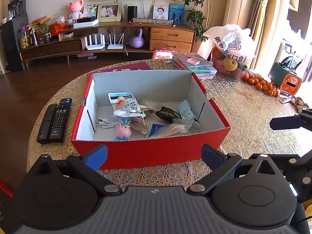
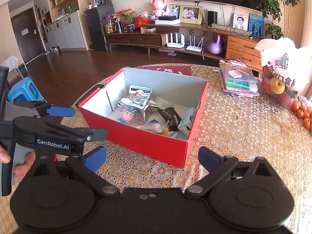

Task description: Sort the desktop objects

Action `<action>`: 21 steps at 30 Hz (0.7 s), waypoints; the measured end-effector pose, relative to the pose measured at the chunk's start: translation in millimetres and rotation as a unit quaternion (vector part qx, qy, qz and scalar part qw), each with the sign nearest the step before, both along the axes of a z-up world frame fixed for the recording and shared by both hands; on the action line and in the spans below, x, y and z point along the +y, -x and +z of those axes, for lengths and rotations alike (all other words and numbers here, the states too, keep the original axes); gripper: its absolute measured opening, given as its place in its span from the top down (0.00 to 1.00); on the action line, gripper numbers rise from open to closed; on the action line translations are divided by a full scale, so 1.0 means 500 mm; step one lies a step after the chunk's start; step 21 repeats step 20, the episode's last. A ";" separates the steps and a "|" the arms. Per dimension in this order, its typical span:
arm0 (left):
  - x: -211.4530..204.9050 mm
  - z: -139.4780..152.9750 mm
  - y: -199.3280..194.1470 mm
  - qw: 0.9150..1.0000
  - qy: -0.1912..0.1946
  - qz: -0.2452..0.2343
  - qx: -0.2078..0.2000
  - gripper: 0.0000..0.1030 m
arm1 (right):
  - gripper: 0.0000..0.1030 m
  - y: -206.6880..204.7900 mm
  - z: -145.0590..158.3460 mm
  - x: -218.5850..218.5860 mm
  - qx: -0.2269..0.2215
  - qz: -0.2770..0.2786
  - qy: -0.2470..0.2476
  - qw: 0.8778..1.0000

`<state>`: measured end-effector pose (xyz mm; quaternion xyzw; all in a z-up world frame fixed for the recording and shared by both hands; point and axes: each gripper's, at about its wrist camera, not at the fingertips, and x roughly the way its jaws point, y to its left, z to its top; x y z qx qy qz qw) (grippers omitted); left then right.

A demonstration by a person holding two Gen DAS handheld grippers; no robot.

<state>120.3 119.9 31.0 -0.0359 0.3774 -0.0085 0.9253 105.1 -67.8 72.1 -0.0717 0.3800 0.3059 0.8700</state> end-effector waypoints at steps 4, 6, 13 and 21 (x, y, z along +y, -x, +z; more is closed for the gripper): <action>-0.002 -0.013 0.008 1.000 0.004 0.000 0.005 0.00 | 0.02 0.000 -0.002 -0.002 0.001 0.000 -0.002 1.000; -0.005 -0.018 0.012 1.000 0.001 -0.006 0.005 0.00 | 0.02 0.000 -0.002 -0.003 0.001 0.000 -0.003 1.000; -0.001 -0.019 0.026 1.000 0.002 0.009 -0.011 0.00 | 0.02 0.002 -0.005 -0.005 0.000 -0.002 -0.003 1.000; -0.004 -0.007 0.049 1.000 0.006 0.016 -0.023 0.00 | 0.02 0.008 -0.010 -0.014 0.000 -0.015 -0.008 1.000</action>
